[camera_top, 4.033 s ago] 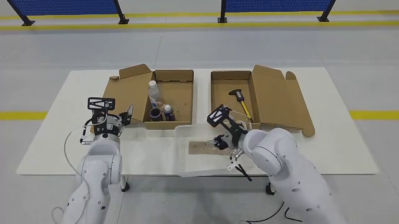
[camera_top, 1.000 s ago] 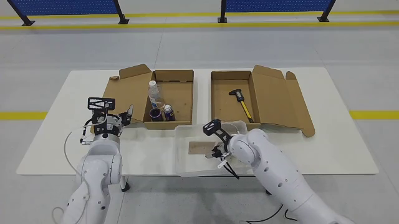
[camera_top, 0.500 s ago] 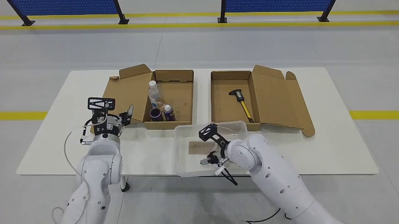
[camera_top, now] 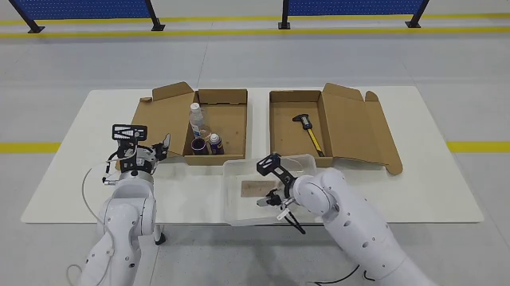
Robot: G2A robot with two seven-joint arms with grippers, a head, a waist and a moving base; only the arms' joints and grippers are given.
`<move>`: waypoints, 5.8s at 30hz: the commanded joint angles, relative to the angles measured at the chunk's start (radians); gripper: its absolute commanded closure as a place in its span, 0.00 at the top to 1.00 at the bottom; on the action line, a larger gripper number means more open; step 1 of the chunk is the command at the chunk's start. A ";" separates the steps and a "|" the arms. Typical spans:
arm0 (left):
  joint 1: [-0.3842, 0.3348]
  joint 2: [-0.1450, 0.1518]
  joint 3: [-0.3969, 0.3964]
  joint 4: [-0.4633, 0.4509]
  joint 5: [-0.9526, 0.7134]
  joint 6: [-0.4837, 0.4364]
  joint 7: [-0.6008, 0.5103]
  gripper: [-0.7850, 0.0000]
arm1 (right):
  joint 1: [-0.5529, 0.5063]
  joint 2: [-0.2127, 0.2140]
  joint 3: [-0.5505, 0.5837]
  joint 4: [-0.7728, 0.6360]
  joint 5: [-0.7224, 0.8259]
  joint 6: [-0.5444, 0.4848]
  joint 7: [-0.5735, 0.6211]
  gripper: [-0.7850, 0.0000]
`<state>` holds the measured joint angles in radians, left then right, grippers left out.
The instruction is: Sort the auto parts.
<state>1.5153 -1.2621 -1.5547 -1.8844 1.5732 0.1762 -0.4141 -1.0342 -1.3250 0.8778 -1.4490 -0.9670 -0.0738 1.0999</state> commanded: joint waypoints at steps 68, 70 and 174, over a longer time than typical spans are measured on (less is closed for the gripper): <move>0.000 0.000 0.000 0.000 0.000 0.000 0.000 1.00 | -0.056 0.029 0.068 -0.140 -0.181 0.110 0.164 0.40; 0.000 0.000 0.000 0.000 0.000 0.000 0.000 1.00 | -0.057 0.028 0.066 -0.134 -0.183 0.108 0.166 0.38; 0.000 0.000 0.000 0.000 0.000 0.000 0.000 1.00 | 0.108 0.038 0.254 0.017 -0.023 0.139 -0.268 0.00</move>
<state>1.5153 -1.2621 -1.5547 -1.8844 1.5732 0.1762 -0.4141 -0.9445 -1.2858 1.1404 -1.4644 -0.9713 0.0642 0.8329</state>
